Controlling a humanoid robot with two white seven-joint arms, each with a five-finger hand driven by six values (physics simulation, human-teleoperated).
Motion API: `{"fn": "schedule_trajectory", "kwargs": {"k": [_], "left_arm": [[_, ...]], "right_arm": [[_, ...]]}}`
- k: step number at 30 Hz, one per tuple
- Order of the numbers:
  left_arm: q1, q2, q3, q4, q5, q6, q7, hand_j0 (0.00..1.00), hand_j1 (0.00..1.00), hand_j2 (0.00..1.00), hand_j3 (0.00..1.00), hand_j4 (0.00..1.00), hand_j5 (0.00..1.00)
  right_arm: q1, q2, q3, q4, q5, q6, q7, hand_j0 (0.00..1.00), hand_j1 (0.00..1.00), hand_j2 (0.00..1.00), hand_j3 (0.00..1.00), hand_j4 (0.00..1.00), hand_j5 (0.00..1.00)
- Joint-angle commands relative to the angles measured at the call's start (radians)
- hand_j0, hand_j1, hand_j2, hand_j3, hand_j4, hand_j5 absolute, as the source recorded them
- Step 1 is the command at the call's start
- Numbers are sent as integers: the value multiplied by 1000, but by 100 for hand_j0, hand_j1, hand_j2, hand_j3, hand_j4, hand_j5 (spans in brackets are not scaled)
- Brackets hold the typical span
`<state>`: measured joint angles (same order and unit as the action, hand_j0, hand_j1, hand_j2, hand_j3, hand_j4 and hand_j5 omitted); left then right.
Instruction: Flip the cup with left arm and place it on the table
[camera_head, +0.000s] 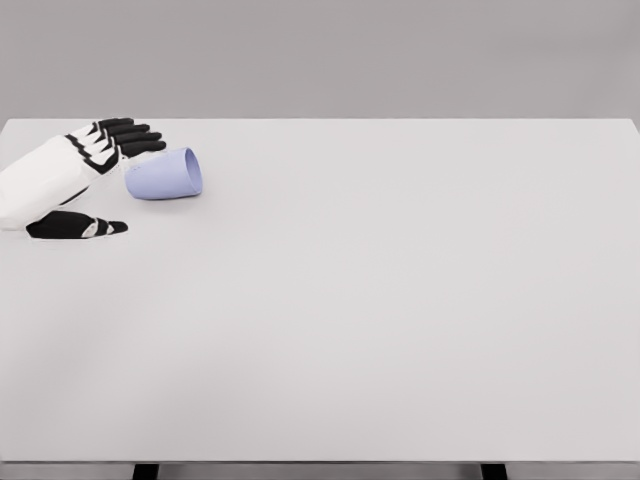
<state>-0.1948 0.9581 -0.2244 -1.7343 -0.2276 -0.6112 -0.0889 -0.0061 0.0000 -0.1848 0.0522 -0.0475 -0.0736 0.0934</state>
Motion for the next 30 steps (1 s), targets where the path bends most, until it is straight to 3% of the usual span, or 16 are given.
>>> {"fn": "schedule_trajectory", "kwargs": {"k": [1, 5, 6, 9, 10, 13, 16, 20, 22, 24, 27, 30], "left_arm": [[0, -10, 5, -5, 5, 0, 0, 100, 100, 100, 100, 100, 100], [-66, -99, -6, -2, 25, 355, -12, 98, 98, 98, 98, 98, 98], [-74, -101, -9, -4, 30, 425, -60, 97, 97, 97, 97, 97, 97], [-123, -130, -13, -1, 37, 718, -446, 98, 98, 98, 98, 98, 98], [-126, -147, -19, -1, 31, 737, -522, 100, 100, 100, 100, 100, 100], [-150, -139, -64, -1, 36, 752, -522, 100, 100, 100, 100, 100, 100], [-192, -142, -62, -2, 42, 827, -522, 99, 99, 99, 99, 99, 99], [-241, -206, -62, -1, 36, 1110, -522, 95, 95, 95, 95, 95, 95], [-258, -219, -64, 9, 33, 1117, -522, 95, 95, 95, 95, 95, 95], [-288, -294, -70, 30, 13, 1117, -522, 96, 96, 96, 96, 96, 96], [-318, -325, -113, 58, -75, 1119, -522, 99, 99, 99, 99, 99, 99], [-338, -351, -122, 101, -96, 1114, -522, 99, 99, 99, 99, 99, 99]], "right_arm": [[0, 0, 1, 0, 0, 0, 0, 100, 100, 100, 100, 100, 100], [0, 0, 1, 0, 0, 0, 0, 100, 100, 100, 100, 100, 100], [0, 0, -1, 0, 0, 0, 0, 100, 100, 100, 100, 100, 100], [0, 0, -1, 0, 0, 0, 0, 100, 100, 100, 100, 100, 100], [0, 0, -1, 0, 0, 0, 0, 100, 100, 100, 100, 100, 100], [0, 0, -1, 0, 0, 0, 0, 100, 100, 100, 100, 100, 100], [0, 0, -1, 0, 0, 0, 0, 100, 100, 100, 100, 100, 100], [0, 0, 1, 0, 0, 0, 0, 100, 100, 100, 100, 100, 100], [0, 0, -1, 0, 0, 0, 0, 100, 100, 100, 100, 100, 100], [0, 0, -1, 0, 0, 0, 0, 100, 100, 100, 100, 100, 100], [0, 0, -1, 0, 0, 0, 0, 100, 100, 100, 100, 100, 100], [0, 0, 1, 0, 0, 0, 0, 100, 100, 100, 100, 100, 100]]}}
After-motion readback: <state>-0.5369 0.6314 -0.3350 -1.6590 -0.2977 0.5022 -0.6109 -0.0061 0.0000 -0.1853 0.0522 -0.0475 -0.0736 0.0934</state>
